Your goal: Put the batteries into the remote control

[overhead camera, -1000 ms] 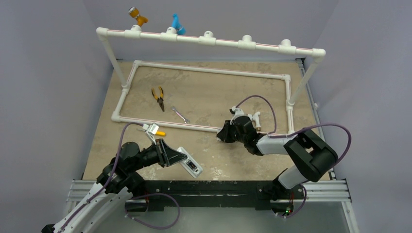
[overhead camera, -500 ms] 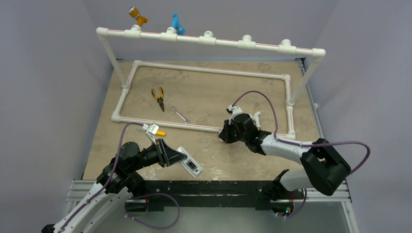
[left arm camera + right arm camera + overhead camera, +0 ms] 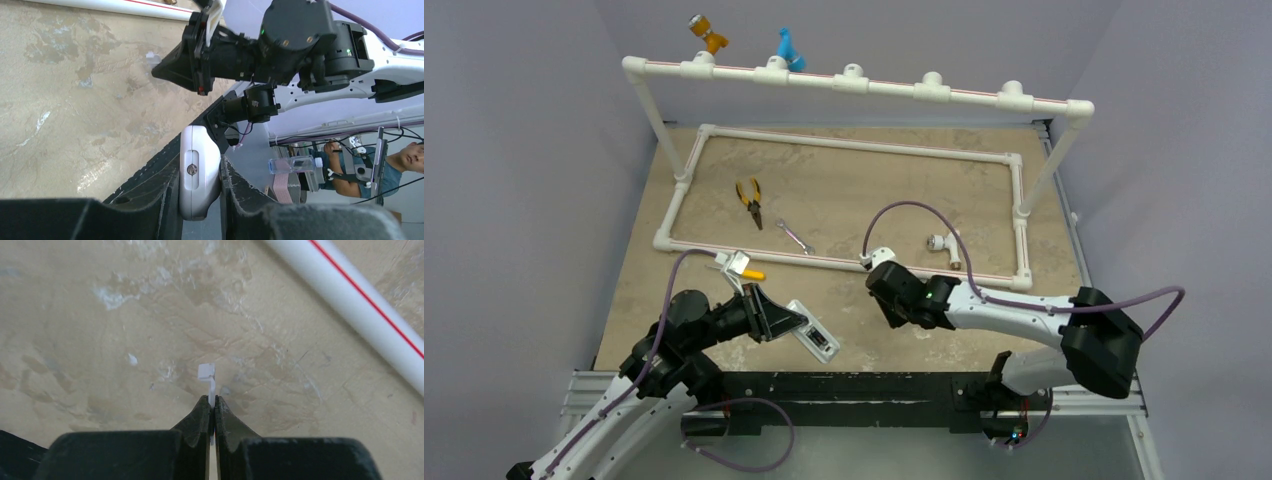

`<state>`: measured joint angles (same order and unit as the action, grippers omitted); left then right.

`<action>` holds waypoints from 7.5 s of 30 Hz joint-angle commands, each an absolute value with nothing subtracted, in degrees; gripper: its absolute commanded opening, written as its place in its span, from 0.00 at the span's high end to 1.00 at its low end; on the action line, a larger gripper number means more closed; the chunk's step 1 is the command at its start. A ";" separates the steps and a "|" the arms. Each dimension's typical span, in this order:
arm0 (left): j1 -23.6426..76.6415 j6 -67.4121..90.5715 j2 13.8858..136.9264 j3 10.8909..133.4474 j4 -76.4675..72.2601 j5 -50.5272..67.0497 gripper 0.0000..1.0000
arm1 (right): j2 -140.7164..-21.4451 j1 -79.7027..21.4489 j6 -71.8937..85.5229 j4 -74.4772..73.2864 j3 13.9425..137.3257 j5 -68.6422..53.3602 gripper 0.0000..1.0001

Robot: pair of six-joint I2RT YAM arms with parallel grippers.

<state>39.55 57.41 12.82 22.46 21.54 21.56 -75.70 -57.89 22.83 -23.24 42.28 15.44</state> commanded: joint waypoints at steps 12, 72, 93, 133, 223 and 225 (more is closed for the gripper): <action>39.77 56.21 12.54 25.90 21.67 20.48 1.00 | -94.13 -71.13 35.03 -46.12 55.81 37.08 0.96; 39.73 56.73 13.11 24.92 19.63 21.40 1.00 | -68.09 -60.51 48.97 -19.77 33.50 12.47 1.00; 39.73 56.66 14.15 24.70 18.90 21.29 1.00 | -76.75 -65.13 51.87 -35.13 39.90 18.88 1.00; 39.75 55.73 13.53 25.24 20.76 20.76 1.00 | -92.50 -56.55 37.26 -23.96 51.30 24.08 1.00; 39.74 55.92 15.59 25.13 18.81 21.13 1.00 | -80.91 -56.25 19.28 -17.02 43.74 4.81 0.80; 39.73 55.90 16.28 25.13 18.24 21.38 1.00 | -78.85 -56.26 19.56 -17.93 43.56 4.41 0.80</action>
